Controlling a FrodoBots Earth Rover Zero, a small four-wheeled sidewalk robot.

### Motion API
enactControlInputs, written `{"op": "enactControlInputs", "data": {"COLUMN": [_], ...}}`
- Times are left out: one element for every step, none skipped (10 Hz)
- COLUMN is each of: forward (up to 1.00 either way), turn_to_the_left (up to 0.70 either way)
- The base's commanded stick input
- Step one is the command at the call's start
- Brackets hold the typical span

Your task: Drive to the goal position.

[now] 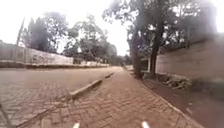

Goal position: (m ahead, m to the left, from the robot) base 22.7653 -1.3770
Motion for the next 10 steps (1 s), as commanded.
{"op": "enactControlInputs", "data": {"forward": [0.5,0.5,0.5,0.5,0.5,0.5,0.5,0.5,0.5,0.5], "turn_to_the_left": [0.0,0.0,0.0,0.0,0.0,0.0,0.0,0.0,0.0,0.0]}}
